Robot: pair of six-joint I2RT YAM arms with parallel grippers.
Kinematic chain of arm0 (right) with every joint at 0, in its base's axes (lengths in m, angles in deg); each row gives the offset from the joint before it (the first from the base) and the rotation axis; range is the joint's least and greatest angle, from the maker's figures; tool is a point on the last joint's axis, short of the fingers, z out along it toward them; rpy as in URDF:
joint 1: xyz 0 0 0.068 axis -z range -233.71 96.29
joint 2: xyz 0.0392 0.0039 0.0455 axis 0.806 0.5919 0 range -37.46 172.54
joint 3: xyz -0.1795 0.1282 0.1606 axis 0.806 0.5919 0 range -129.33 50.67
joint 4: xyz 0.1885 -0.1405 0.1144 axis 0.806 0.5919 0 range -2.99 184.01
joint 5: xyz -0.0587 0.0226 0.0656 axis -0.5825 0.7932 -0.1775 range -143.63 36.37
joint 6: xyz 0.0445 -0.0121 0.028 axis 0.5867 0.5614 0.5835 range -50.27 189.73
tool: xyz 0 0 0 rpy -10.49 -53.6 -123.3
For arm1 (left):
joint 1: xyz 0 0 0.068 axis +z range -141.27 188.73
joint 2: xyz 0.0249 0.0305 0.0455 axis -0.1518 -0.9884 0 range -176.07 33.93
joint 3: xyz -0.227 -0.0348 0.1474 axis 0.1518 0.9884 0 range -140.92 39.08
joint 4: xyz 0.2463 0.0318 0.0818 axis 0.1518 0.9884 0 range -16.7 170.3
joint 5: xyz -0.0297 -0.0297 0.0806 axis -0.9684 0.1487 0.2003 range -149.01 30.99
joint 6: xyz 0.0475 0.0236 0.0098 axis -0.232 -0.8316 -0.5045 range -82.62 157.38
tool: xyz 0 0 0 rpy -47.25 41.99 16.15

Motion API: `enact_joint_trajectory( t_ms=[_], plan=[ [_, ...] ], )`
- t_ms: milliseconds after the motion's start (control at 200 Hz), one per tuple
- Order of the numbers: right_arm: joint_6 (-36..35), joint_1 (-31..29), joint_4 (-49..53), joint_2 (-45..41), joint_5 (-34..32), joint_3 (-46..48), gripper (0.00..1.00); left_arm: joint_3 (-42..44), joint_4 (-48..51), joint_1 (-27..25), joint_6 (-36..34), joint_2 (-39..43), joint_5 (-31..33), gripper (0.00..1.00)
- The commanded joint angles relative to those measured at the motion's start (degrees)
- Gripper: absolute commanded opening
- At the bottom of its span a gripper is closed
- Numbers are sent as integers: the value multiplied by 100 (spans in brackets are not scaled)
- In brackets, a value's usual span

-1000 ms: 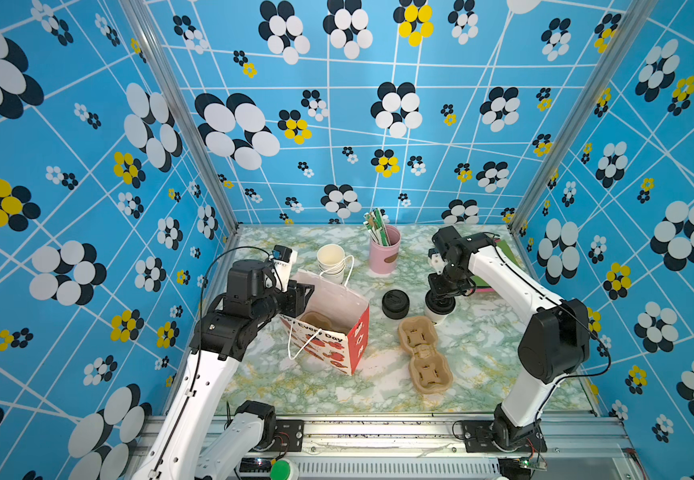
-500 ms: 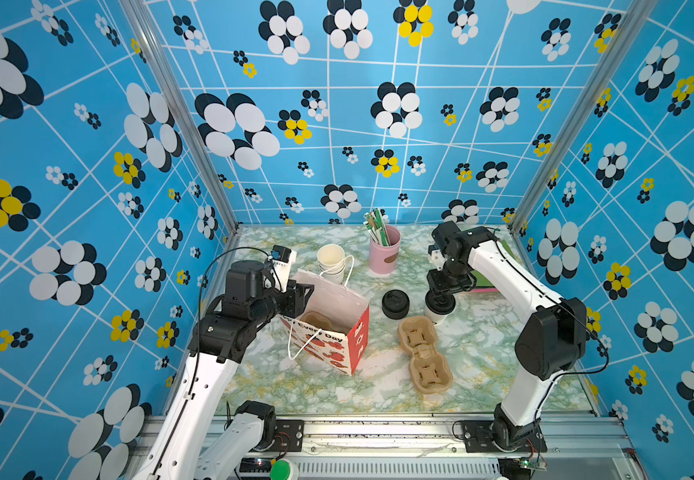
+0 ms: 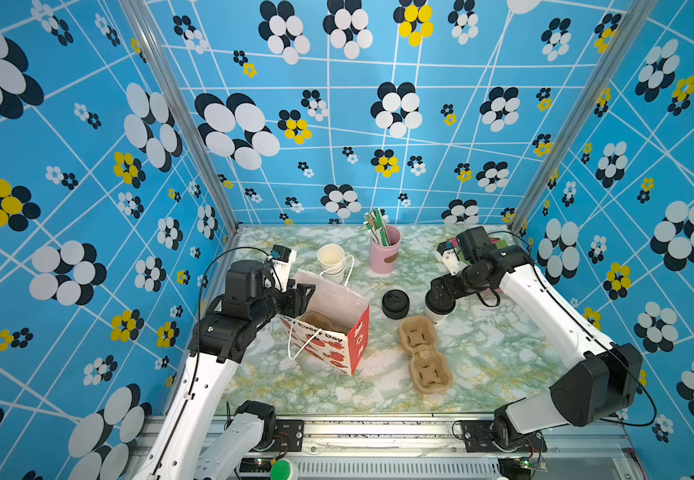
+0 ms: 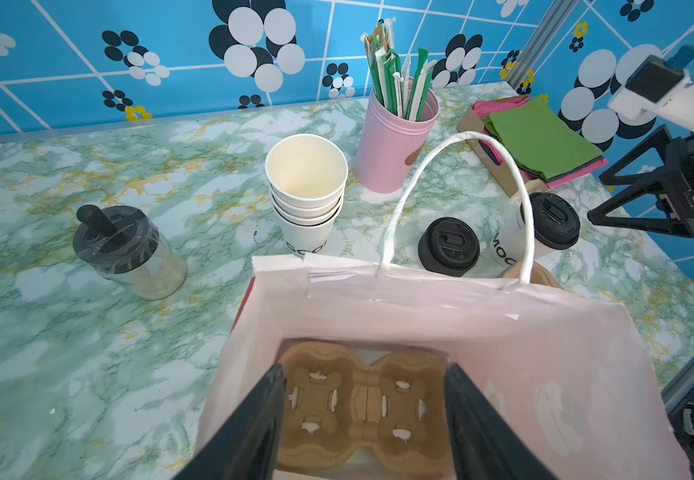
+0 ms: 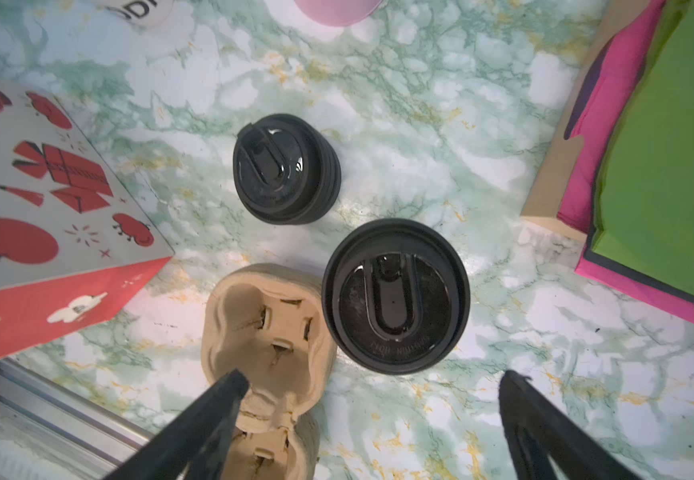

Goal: Pack the takeout coffee

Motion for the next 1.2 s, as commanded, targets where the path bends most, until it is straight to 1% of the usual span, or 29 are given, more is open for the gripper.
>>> enact_joint_trajectory(
  t_ms=[0,80,180,250,340,440,550,665,765,880,1194],
  plan=[
    [-623,39,-653,-184,29,438,99,-117,1,56,14,90,-72,66],
    [-826,93,-729,-196,-92,587,98,-123,-12,59,14,111,-89,67],
    [-1081,154,-797,-120,94,756,99,-126,-34,56,12,130,-107,71],
    [-1180,164,-720,-43,143,711,99,-132,-25,59,5,140,-107,75],
    [-1252,172,-724,-12,51,656,99,-135,-11,59,-1,182,-90,79],
    [-1415,174,-687,22,-70,611,98,-135,-10,59,-4,217,-76,84],
    [-1563,184,-607,148,-43,543,96,-106,-27,59,5,261,-63,89],
    [-1636,184,-501,326,13,475,96,-102,1,57,-3,286,-64,96],
    [-1619,189,-484,452,-11,406,95,-106,18,59,-15,301,-80,100],
    [-1589,192,-555,513,-31,357,92,-91,-4,56,-39,332,-106,99],
    [-1589,204,-514,674,4,291,88,-20,-34,57,-30,359,-98,99]
  ],
)
